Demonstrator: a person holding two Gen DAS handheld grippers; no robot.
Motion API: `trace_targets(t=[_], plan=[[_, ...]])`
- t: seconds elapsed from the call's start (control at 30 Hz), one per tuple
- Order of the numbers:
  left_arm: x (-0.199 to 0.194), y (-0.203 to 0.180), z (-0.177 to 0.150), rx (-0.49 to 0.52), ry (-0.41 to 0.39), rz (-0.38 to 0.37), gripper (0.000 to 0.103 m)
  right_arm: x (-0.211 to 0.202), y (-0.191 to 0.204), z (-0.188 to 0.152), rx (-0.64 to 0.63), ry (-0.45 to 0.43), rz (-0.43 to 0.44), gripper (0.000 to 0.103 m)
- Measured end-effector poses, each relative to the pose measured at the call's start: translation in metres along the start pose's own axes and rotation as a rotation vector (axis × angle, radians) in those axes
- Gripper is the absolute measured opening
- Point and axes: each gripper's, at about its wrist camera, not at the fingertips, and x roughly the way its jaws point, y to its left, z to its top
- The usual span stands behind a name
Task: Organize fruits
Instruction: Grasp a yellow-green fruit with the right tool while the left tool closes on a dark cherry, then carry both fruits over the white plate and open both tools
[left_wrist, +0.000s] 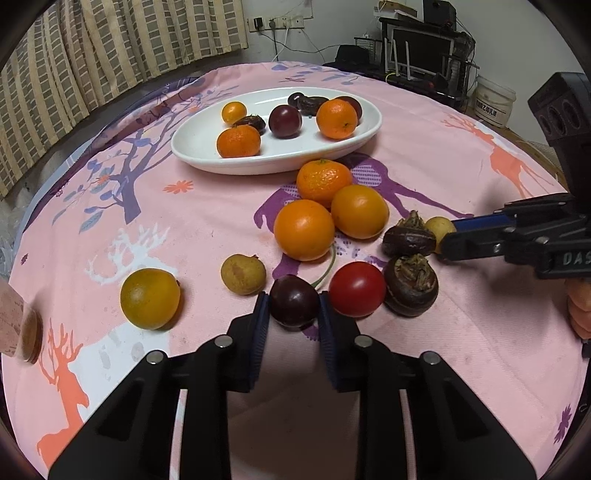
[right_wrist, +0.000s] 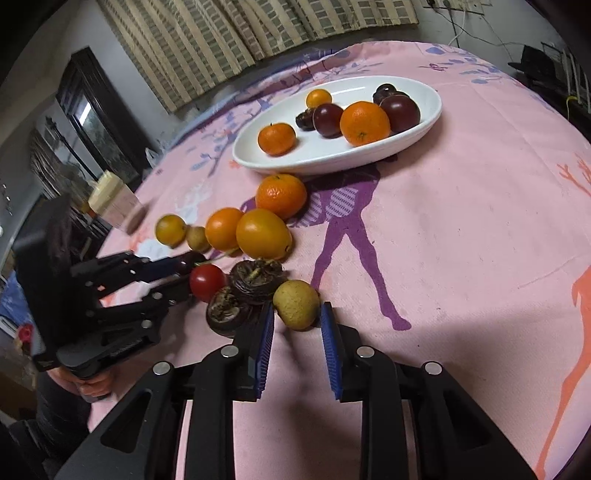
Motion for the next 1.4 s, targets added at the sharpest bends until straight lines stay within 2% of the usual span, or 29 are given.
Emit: trace_targets(t=[0.2, 0.3, 0.4, 0.47, 0.57, 0.7, 0.8, 0.87, 0.9, 0.93, 0.97, 1.0, 1.03, 1.13, 1.23, 1.33, 1.4], plan=[[-0.016, 0.011, -0.006, -0.078, -0.038, -0.029, 0.026, -0.003, 0.003, -0.001, -0.020, -0.019, -0.032, 0.026], [-0.027, 0.019, -0.009, -0.137, -0.057, -0.062, 0.026, -0.019, 0.001, -0.001, -0.009, -0.084, -0.015, 0.026], [-0.040, 0.025, -0.001, -0.180, -0.104, -0.123, 0.026, -0.033, -0.001, 0.015, 0.004, -0.174, 0.000, 0.026], [-0.045, 0.029, 0.016, -0.207, -0.134, -0.156, 0.026, -0.036, -0.003, 0.033, 0.016, -0.225, -0.008, 0.026], [-0.040, 0.030, 0.053, -0.220, -0.157, -0.144, 0.026, -0.030, -0.007, 0.068, 0.030, -0.271, -0.031, 0.026], [-0.012, 0.033, 0.104, -0.232, -0.142, -0.114, 0.026, -0.004, -0.013, 0.109, 0.030, -0.300, -0.078, 0.026], [0.019, 0.037, 0.134, -0.239, -0.106, -0.076, 0.026, 0.009, -0.021, 0.119, 0.017, -0.315, -0.114, 0.027], [0.036, 0.041, 0.147, -0.244, -0.071, -0.023, 0.027, 0.011, -0.023, 0.118, -0.019, -0.334, -0.205, 0.045], [0.039, 0.042, 0.150, -0.246, -0.059, 0.003, 0.033, 0.009, -0.023, 0.118, -0.027, -0.329, -0.226, 0.060], [0.037, 0.043, 0.151, -0.250, -0.059, 0.019, 0.053, 0.001, -0.023, 0.117, -0.021, -0.348, -0.205, 0.062], [0.028, 0.046, 0.150, -0.264, -0.090, 0.023, 0.064, -0.007, -0.021, 0.115, -0.010, -0.366, -0.153, 0.063], [0.013, 0.050, 0.146, -0.277, -0.139, 0.035, 0.083, -0.012, -0.019, 0.113, -0.005, -0.368, -0.116, 0.065], [0.000, 0.053, 0.142, -0.283, -0.173, 0.057, 0.096, -0.018, -0.015, 0.111, 0.000, -0.361, -0.061, 0.067], [-0.041, 0.069, 0.125, -0.307, -0.252, 0.103, 0.098, -0.017, -0.001, 0.104, -0.034, -0.311, -0.015, 0.067], [-0.058, 0.092, 0.094, -0.382, -0.282, 0.126, 0.098, -0.003, 0.015, 0.100, -0.090, -0.245, -0.057, 0.067], [-0.047, 0.118, 0.060, -0.482, -0.215, 0.206, 0.098, 0.013, 0.027, 0.094, -0.146, -0.173, -0.100, 0.067], [-0.040, 0.133, 0.044, -0.540, -0.167, 0.211, 0.098, 0.020, 0.033, 0.087, -0.182, -0.134, -0.121, 0.067]])
